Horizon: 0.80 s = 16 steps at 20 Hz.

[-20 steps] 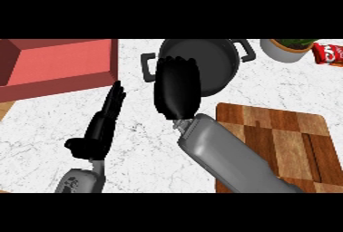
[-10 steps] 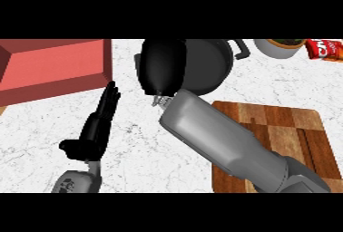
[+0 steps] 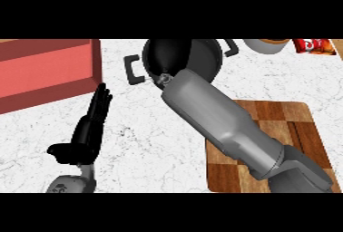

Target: Pick the lemon from the cutting board and place it in the pot

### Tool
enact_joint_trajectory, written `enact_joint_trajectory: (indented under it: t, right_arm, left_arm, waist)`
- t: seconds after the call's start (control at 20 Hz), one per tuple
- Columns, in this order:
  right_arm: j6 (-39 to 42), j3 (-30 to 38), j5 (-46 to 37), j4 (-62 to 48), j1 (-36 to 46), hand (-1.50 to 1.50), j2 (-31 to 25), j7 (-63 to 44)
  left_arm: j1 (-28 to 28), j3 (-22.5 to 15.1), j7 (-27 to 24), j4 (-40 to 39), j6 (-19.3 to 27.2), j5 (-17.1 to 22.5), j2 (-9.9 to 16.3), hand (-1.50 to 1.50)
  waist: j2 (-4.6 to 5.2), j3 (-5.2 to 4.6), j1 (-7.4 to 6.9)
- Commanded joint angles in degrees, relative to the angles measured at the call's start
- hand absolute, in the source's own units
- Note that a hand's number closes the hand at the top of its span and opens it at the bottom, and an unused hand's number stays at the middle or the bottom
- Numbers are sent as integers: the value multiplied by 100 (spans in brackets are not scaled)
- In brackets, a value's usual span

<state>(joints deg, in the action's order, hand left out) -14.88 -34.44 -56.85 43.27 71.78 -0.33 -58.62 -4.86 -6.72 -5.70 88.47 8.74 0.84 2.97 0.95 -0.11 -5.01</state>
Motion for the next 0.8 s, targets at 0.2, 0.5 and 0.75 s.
enact_joint_trajectory:
  t: [0.2, 0.5, 0.75]
  right_arm:
    - [-779, 306, 839, -1218, 16, 150, 32, 601]
    - [-1147, 822, 1139, -2283, -143, 150, 33, 1574]
    - [-548, 1025, 1570, -2784, -103, 150, 33, 1147]
  left_arm:
    - [220, -55, 80, 328, 158, -87, -82, 0]
    - [125, 172, -104, -18, 26, 10, 41, 0]
    - [224, 55, -136, 200, -49, -19, 50, 0]
  waist:
    - [-3, 7, 79]
    - [34, 8, 149]
    - [51, 7, 6]
